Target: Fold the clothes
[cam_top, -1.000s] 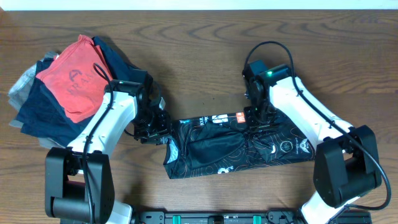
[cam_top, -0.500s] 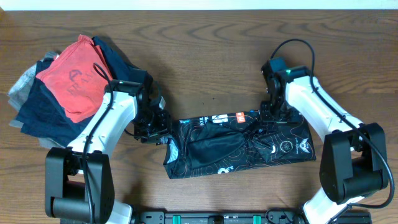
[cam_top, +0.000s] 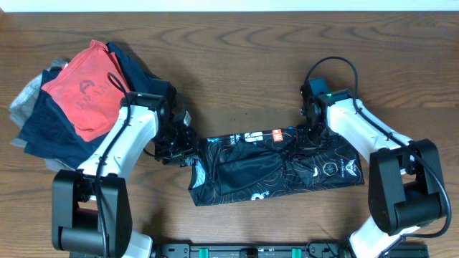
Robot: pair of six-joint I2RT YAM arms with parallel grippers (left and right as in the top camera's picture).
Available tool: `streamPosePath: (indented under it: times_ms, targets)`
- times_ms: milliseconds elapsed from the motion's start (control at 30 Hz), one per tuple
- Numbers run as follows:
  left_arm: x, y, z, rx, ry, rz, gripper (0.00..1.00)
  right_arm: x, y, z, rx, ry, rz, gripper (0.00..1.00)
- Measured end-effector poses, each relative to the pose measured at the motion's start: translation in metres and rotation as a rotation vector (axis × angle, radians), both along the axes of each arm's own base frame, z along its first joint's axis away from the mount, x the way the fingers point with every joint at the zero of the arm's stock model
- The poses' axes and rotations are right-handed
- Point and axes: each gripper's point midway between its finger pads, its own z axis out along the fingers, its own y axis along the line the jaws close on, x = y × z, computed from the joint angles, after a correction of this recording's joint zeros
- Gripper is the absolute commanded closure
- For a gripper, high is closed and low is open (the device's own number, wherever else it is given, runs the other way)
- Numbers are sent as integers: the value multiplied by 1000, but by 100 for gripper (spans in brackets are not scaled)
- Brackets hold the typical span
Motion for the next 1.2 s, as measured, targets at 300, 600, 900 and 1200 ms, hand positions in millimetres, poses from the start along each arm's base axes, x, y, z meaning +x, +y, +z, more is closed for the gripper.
streamPosePath:
  times_ms: [300,600,900,1200]
  targets:
    - [0,0,0,0,0,0,49,41,41,39,204,-111,109,84]
    - [-1,0,0,0,3,2,39,23,72,56,407,-52,221,63]
    - [2,7,-8,43,-23,-4,24,20,10,56,187,-26,58,57]
    - [-14,12,-49,52,-33,-3,19,9,-27,81,102,-47,-35,58]
